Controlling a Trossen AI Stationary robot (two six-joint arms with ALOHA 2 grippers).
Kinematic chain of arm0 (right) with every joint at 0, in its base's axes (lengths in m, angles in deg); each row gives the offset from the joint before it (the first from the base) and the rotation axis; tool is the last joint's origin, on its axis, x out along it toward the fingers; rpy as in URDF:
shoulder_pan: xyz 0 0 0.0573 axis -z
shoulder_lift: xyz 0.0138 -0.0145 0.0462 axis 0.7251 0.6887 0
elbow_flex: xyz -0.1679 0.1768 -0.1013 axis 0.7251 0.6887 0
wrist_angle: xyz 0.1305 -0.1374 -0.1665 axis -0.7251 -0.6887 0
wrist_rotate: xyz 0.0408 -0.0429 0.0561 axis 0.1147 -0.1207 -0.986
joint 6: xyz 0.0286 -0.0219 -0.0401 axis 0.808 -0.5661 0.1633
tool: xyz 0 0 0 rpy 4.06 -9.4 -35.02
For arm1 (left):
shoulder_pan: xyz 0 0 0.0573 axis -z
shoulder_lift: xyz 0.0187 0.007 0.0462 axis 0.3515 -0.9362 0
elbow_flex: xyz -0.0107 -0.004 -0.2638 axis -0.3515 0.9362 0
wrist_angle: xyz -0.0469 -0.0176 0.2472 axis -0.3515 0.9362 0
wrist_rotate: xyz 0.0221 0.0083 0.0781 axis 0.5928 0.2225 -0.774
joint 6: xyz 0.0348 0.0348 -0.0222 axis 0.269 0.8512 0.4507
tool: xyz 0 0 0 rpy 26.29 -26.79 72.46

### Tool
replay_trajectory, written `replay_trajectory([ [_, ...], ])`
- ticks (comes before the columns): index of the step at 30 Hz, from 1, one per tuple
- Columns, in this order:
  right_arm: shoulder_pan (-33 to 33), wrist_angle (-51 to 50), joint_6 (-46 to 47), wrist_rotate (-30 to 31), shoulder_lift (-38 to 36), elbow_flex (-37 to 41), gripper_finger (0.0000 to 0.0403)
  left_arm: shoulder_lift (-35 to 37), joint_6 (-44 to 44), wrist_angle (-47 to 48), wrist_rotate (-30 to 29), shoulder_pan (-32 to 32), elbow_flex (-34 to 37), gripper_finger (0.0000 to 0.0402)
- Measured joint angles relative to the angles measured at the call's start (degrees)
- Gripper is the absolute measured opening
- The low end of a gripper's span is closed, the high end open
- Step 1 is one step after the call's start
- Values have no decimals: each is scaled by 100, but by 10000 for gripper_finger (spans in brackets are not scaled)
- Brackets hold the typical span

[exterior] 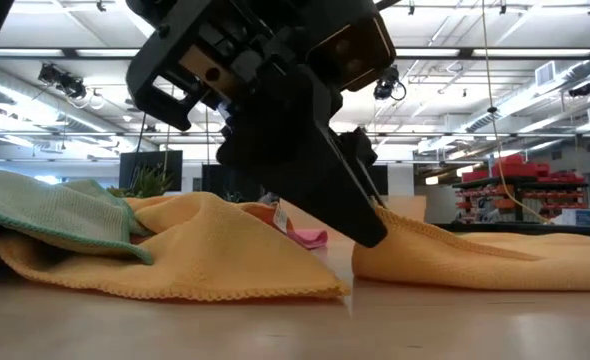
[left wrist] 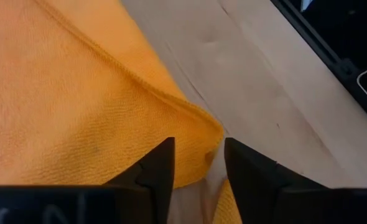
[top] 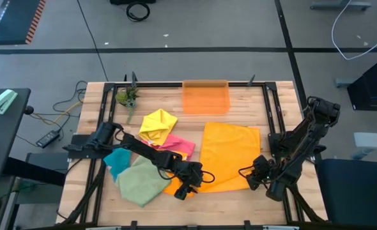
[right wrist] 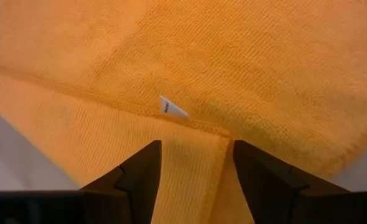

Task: Fold microfiber towels
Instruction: Fold the left orange microfiber cloth

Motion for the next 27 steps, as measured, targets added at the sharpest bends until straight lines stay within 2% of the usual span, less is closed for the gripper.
replay_trajectory([
  [6,103,141,-314,7,-4,52,189,4,0,17,-1,-6,0,84],
  [13,103,141,-605,-124,-13,42,114,7,1,20,3,-99,0,10],
  [18,58,124,-902,-413,-15,-119,50,9,-86,22,-1,-199,0,20],
  [23,46,-204,-1077,-422,-15,-434,41,9,-90,22,1,-205,0,8],
  [27,46,-262,-1108,-420,-17,-623,42,26,-106,39,2,-192,0,15],
])
